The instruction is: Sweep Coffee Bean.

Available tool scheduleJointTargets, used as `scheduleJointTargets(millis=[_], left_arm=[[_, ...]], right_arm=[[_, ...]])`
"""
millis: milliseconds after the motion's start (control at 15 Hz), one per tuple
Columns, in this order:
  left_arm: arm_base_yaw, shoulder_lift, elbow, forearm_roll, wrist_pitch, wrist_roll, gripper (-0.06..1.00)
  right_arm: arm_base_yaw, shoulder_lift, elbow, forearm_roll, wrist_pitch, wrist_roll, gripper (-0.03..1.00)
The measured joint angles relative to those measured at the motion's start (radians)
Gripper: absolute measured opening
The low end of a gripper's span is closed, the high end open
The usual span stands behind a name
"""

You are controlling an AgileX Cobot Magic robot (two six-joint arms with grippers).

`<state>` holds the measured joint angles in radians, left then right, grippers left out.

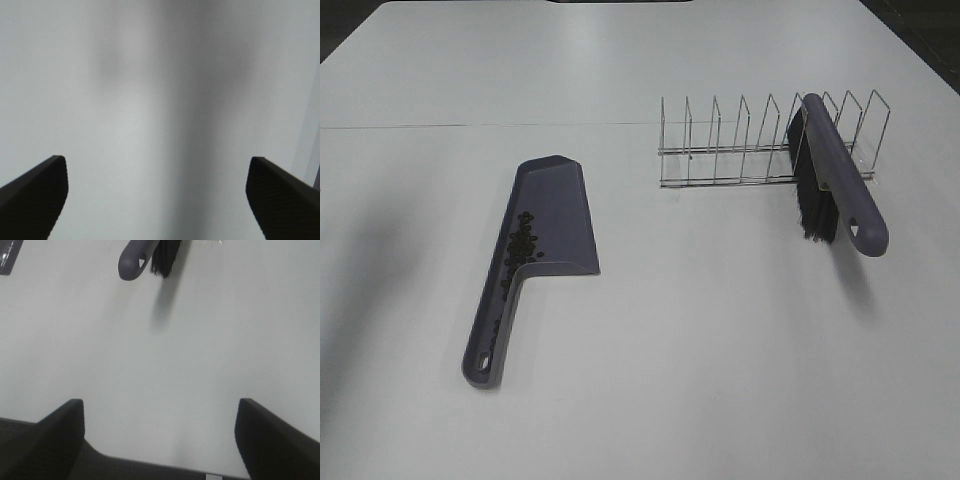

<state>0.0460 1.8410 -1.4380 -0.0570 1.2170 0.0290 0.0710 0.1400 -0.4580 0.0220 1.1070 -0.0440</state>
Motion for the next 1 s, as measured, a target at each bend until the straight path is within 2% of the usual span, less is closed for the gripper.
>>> scheduleJointTargets(millis=[200,400,600,867,1000], left_arm=[[0.000,-0.180,0.203,-0.003,0.000,0.003,0.88],[0.000,-0.369,0.374,-0.004,-0.058,0.003,0.88],[0.000,-0.607,0.501,-0.012,-0.121,0.000,0.88],[0.000,-0.877,0.609,-0.023,-0.150,0.001,0.88],[0.000,-1.104,0.731,-0.023,-0.150,0.001,0.88]], right_arm=[[0.000,-0.127,0.000,-0.004,0.001,0.000,0.72],[0.000,-0.143,0.000,-0.012,0.001,0.001,0.72],[0.000,-0.143,0.000,-0.015,0.001,0.005,0.72],[0.000,-0.143,0.000,-0.022,0.001,0.014,0.72],[0.000,-0.143,0.000,-0.022,0.001,0.026,0.72]])
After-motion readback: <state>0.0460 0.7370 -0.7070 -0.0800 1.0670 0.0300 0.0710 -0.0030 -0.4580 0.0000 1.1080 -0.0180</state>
